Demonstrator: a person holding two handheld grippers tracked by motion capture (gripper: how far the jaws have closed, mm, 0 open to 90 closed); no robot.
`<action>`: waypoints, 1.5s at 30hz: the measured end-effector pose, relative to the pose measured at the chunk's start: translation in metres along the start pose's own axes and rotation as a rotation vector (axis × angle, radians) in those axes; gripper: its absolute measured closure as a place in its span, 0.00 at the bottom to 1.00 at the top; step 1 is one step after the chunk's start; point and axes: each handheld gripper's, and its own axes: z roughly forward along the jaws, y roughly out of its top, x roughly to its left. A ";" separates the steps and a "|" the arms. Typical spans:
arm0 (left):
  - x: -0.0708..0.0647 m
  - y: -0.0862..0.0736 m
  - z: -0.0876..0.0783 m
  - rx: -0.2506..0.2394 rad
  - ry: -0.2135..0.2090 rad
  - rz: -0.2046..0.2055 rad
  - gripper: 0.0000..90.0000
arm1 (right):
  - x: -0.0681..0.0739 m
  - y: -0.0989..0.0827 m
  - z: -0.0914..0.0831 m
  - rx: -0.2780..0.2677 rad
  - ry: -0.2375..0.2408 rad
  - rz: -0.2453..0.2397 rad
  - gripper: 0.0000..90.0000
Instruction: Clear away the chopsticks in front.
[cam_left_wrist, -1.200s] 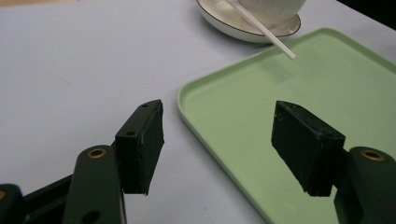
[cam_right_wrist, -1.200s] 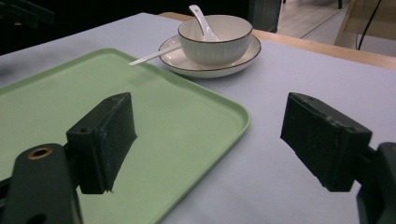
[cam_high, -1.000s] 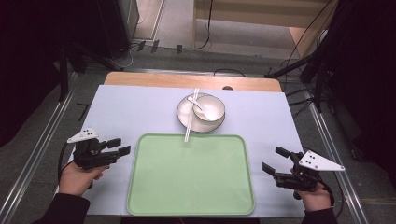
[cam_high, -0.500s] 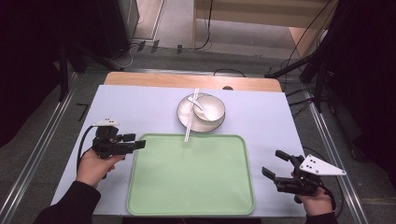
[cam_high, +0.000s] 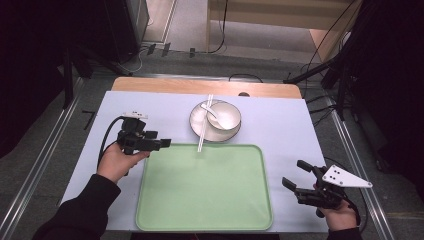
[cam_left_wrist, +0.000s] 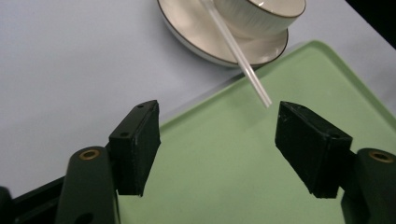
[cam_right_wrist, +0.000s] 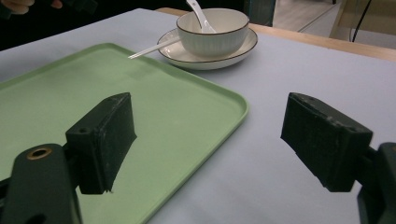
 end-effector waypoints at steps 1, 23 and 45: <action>-0.001 0.003 0.002 0.001 0.001 0.007 0.32 | 0.000 0.000 0.000 0.001 0.001 -0.004 0.20; -0.008 0.045 0.059 0.030 0.027 0.023 0.33 | 0.001 0.000 0.001 0.000 0.010 -0.018 0.20; -0.020 0.066 0.123 0.105 0.082 -0.002 0.72 | 0.000 0.000 0.000 -0.007 0.002 -0.019 0.20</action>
